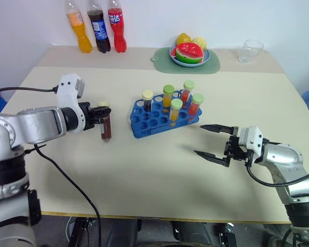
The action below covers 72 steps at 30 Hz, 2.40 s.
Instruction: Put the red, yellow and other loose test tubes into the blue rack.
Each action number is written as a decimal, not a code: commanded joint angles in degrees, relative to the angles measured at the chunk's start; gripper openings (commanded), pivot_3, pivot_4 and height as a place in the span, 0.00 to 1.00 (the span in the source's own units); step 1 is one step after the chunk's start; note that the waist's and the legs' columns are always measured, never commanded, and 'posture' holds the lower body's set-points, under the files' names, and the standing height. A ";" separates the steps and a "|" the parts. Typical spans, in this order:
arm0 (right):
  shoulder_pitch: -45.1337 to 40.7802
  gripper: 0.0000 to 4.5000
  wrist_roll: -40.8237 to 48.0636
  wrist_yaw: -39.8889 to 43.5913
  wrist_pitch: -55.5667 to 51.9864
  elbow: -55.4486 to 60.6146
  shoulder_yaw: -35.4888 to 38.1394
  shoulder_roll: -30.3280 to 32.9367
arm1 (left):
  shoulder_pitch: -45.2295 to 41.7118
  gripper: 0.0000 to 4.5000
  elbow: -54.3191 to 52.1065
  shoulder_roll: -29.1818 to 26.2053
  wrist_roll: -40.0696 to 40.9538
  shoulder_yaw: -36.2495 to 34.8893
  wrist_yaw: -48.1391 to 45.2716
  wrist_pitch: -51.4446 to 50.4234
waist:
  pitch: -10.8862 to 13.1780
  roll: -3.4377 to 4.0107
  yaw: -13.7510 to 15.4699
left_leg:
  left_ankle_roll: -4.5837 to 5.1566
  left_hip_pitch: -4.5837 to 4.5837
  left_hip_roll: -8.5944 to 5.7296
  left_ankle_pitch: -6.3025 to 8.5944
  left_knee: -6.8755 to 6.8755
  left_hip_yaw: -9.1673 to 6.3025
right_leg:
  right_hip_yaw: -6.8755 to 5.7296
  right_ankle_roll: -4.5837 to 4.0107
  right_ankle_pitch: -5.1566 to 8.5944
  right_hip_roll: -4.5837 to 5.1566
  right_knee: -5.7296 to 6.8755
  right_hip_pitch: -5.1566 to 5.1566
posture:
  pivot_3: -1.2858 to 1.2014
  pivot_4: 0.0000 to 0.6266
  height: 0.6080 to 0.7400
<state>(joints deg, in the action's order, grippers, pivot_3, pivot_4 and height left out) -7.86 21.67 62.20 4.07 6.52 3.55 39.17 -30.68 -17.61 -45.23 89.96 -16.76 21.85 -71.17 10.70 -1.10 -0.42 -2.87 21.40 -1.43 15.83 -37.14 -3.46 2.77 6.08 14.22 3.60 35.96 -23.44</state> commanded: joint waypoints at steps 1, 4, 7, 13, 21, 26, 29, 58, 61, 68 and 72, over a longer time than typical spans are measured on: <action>0.16 0.92 1.49 -2.08 -1.27 2.09 1.39 -0.85 | 4.54 0.18 -7.25 -0.10 -20.97 3.62 -24.94 18.72 | 0.00 0.00 0.17 | 0.00 0.02 0.00 0.00 0.00 0.00 | 0.00 -0.03 0.01 0.01 -0.02 0.02 | 0.52 0.24 1.00; 0.52 0.92 1.61 -3.40 -2.32 2.92 2.09 -0.98 | 9.37 0.18 -7.76 2.26 -37.96 9.67 -38.96 37.34 | 0.00 0.00 -0.11 | 0.10 0.04 0.02 0.05 0.00 0.01 | 0.03 -0.05 0.01 0.01 -0.13 0.03 | 0.52 0.24 1.00; 1.57 0.92 1.58 -4.48 -3.09 3.86 3.01 -0.53 | 12.41 0.18 -4.38 9.47 -49.31 12.58 -47.73 54.96 | -0.02 0.08 -0.10 | 0.40 0.08 0.07 0.22 0.06 0.06 | 0.04 -0.05 0.01 0.01 -0.33 0.05 | 0.52 0.24 1.00; 5.83 0.92 2.41 -6.24 -6.28 8.89 6.91 1.68 | 11.42 0.18 8.66 22.00 -63.72 19.93 -56.71 76.13 | -0.03 0.10 0.52 | 0.73 0.17 0.11 0.40 -0.04 0.06 | 0.02 0.06 -0.09 0.03 -0.55 0.10 | 0.52 0.24 1.00; 10.57 0.92 3.73 -8.66 -10.13 13.85 12.33 3.60 | 8.80 0.18 24.95 33.38 -70.30 23.24 -61.37 89.64 | -0.03 0.10 1.15 | 0.84 0.11 0.12 0.45 -0.10 0.06 | 0.02 0.27 -0.20 -0.01 -0.55 0.17 | 0.52 0.24 1.00; 12.75 0.92 4.17 -8.73 -11.57 15.68 14.99 4.47 | 5.63 0.18 34.49 37.79 -74.54 23.87 -61.49 94.81 | -0.04 0.10 1.16 | 0.88 0.11 0.10 0.47 -0.18 0.05 | 0.01 0.36 -0.24 -0.01 -0.55 0.24 | 0.52 0.24 1.00; 13.78 0.92 4.91 -9.31 -12.67 16.97 16.48 4.60 | 4.92 0.18 38.45 39.40 -75.83 24.04 -61.99 97.23 | -0.05 0.11 1.14 | 0.90 0.07 0.09 0.48 -0.19 0.04 | 0.01 0.38 -0.26 -0.02 -0.54 0.27 | 0.52 0.24 1.00; 14.96 0.92 4.21 -11.64 -12.07 16.91 16.76 3.48 | 7.38 0.18 40.27 38.67 -74.51 23.06 -67.22 96.66 | -0.24 0.28 1.12 | 0.91 -0.17 0.12 0.49 -0.26 -0.01 | -0.02 0.39 -0.25 -0.06 -0.50 0.57 | 0.52 0.24 1.00; 15.01 0.92 4.13 -11.92 -11.96 17.07 16.74 3.31 | 8.44 0.18 38.46 38.66 -73.41 23.61 -69.38 95.43 | -0.27 0.30 1.18 | 0.92 -0.17 0.12 0.49 -0.27 -0.01 | -0.02 0.39 -0.25 -0.06 -0.52 0.58 | 0.52 0.24 1.00; 15.40 0.92 3.77 -12.78 -11.75 17.32 16.49 2.72 | 8.31 0.18 38.18 37.63 -73.71 22.32 -68.75 93.85 | -0.33 0.32 1.18 | 0.93 -0.15 0.11 0.50 -0.27 -0.04 | -0.05 0.39 -0.25 -0.04 -0.55 0.61 | 0.52 0.24 1.00; 15.36 0.92 3.30 -13.31 -11.66 17.49 15.80 2.04 | 7.99 0.18 38.74 37.35 -73.88 21.85 -68.13 93.39 | -0.37 0.37 1.17 | 0.93 -0.16 0.11 0.50 -0.27 -0.04 | -0.05 0.39 -0.25 -0.05 -0.55 0.61 | 0.52 0.24 1.00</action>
<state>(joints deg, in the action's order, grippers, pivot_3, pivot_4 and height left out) 7.71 24.95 49.31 -8.80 23.10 18.85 41.50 -23.71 19.13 -7.56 16.89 4.64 -46.16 24.15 10.33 -0.73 0.75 -1.93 21.25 -1.32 16.33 -37.41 -3.50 2.72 6.47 13.97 3.56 35.40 -22.83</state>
